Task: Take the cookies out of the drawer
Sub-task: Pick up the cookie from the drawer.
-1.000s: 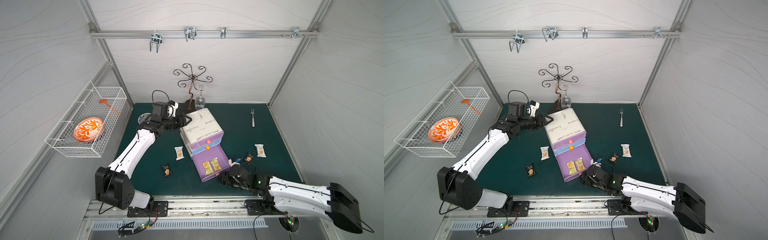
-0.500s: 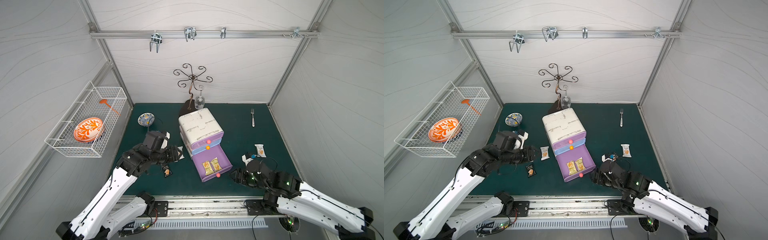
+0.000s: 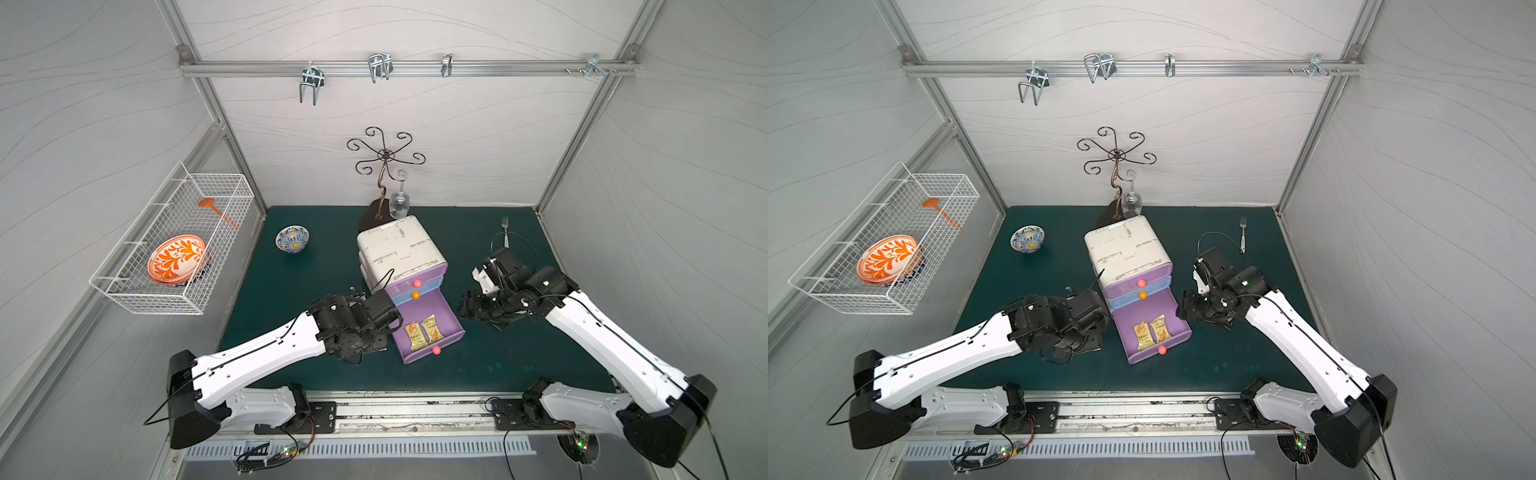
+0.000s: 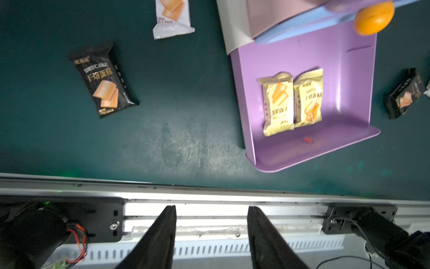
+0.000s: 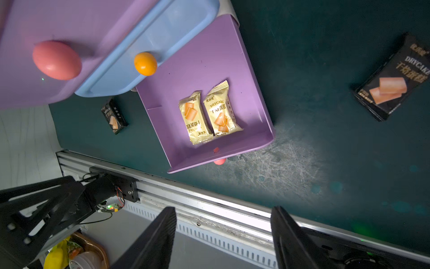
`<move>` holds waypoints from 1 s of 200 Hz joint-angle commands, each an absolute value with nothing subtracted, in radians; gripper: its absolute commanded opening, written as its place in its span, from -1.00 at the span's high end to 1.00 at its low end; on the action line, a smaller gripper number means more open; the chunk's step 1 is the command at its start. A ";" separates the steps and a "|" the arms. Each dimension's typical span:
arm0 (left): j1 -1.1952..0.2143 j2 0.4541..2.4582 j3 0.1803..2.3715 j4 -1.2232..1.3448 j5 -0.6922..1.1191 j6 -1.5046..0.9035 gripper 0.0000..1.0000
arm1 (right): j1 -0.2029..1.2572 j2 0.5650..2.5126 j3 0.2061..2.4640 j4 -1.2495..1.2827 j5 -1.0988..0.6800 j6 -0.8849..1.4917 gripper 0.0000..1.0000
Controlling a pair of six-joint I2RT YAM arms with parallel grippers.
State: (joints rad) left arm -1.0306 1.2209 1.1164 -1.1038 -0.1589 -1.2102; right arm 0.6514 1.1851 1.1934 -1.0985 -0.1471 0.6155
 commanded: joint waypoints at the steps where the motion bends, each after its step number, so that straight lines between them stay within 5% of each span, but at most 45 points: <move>1: -1.026 1.271 1.139 -0.944 -0.202 -1.304 -0.07 | 0.634 1.217 1.239 -1.152 -0.181 0.522 -0.38; 70: -1.058 1.434 1.125 -0.830 -0.208 -1.606 0.09 | 0.544 1.226 1.215 -1.116 -0.370 0.392 -0.36; 114: -1.081 1.571 1.214 -0.824 -0.194 -1.586 0.19 | 0.529 1.243 1.273 -1.164 -0.398 0.323 -0.36; 200: -1.130 1.472 1.096 -0.775 -0.208 -1.587 0.16 | 0.526 1.225 1.238 -1.180 -0.398 0.308 -0.37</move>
